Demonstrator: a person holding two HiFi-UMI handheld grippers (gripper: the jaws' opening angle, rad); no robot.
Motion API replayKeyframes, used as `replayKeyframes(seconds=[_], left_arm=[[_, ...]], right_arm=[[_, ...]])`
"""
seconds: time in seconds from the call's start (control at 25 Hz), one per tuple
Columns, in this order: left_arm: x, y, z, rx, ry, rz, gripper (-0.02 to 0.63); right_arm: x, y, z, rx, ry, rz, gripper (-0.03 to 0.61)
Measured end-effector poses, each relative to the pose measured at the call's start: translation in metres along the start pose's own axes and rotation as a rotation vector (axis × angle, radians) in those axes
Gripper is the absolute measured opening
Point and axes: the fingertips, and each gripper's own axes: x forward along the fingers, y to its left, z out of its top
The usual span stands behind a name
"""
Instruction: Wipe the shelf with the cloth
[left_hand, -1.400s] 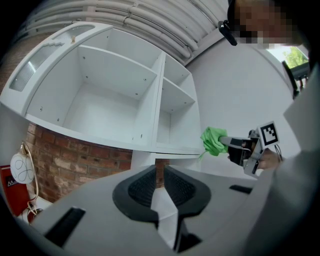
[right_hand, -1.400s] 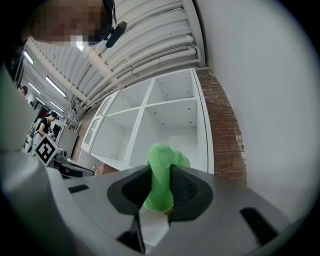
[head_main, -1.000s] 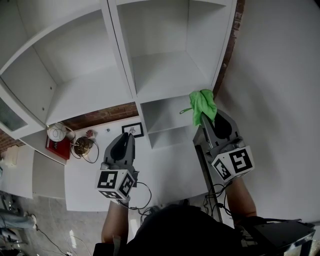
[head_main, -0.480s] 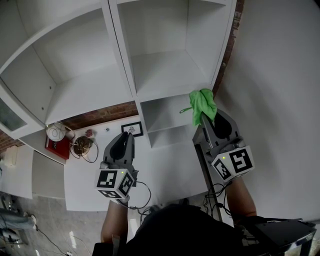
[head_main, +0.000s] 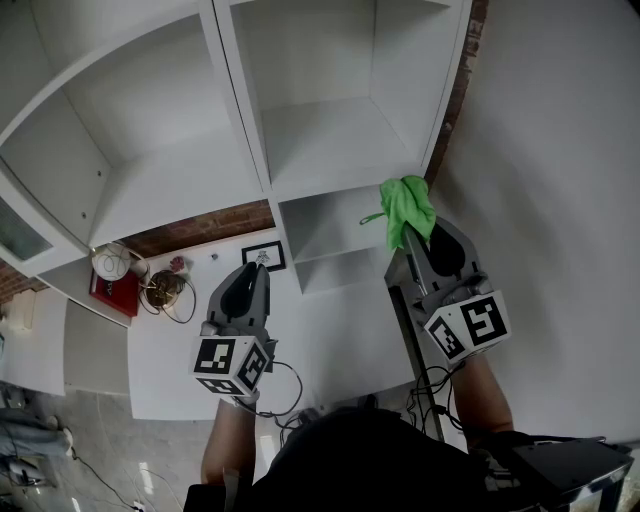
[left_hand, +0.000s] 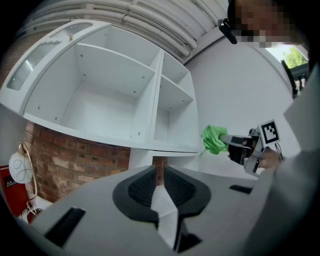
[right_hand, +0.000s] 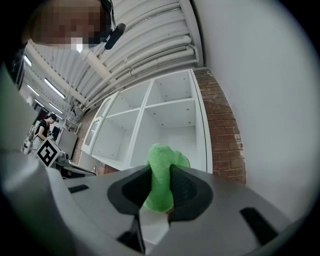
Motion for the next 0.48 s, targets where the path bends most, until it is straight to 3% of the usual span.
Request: replayKeyframes(seconds=[0.48], left_arm=[[0.0015,-0.0024,-0.0036,-0.008,-0.002,0.01,0.046]], right_arm=[[-0.0011,0.0004,-0.005,0.01,0.003,0.015,0.094]])
